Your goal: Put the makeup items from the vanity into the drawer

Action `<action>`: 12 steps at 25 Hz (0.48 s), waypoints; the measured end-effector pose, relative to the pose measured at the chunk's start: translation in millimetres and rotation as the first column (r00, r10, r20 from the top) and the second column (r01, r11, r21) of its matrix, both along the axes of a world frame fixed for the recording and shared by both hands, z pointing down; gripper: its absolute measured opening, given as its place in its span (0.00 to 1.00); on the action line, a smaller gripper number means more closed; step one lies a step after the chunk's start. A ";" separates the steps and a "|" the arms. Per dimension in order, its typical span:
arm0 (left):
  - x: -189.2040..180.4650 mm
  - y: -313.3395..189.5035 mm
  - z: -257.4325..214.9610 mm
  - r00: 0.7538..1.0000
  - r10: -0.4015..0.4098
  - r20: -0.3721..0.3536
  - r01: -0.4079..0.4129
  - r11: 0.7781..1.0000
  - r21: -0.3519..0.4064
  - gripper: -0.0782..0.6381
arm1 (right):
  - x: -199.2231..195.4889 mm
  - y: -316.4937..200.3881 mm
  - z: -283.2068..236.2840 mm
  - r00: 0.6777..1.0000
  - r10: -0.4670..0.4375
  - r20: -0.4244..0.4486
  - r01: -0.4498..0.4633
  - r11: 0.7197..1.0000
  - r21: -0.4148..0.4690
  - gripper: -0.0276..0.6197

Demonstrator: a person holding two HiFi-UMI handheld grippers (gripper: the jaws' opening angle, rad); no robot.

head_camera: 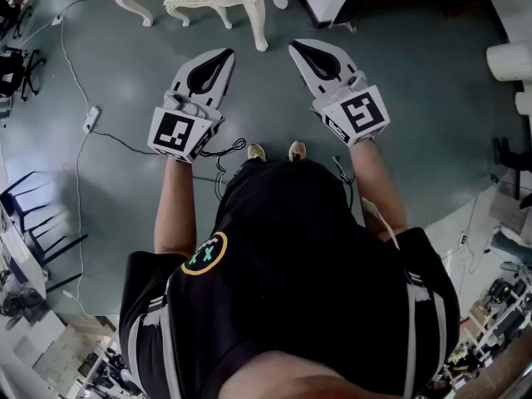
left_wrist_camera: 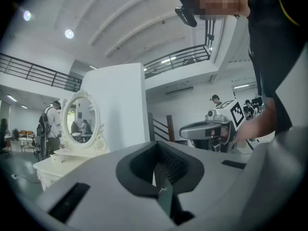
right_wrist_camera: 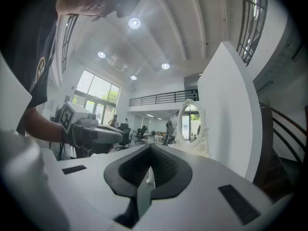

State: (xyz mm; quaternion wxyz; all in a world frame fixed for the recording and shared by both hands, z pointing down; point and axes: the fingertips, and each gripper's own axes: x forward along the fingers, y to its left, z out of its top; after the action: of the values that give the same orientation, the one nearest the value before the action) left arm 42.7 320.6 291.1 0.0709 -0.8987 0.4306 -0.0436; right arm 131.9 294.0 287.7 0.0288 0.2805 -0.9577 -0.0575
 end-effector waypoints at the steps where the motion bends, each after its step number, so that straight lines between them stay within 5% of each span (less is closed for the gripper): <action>1: 0.2 -0.2 0.9 1.000 0.001 0.002 -0.001 1.000 -0.002 0.14 | 0.4 -0.5 0.5 1.000 0.000 -0.002 0.000 1.000 0.000 0.07; 12: 1.7 -2.5 1.0 1.000 -0.004 -0.007 0.004 1.000 -0.012 0.14 | 2.7 -2.7 5.2 1.000 -0.008 -0.016 0.008 1.000 -0.019 0.07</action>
State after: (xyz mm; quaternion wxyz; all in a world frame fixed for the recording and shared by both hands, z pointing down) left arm 44.4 318.1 292.2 0.0637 -0.8984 0.4324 -0.0431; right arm 134.6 291.3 292.9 0.0389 0.2758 -0.9591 -0.0510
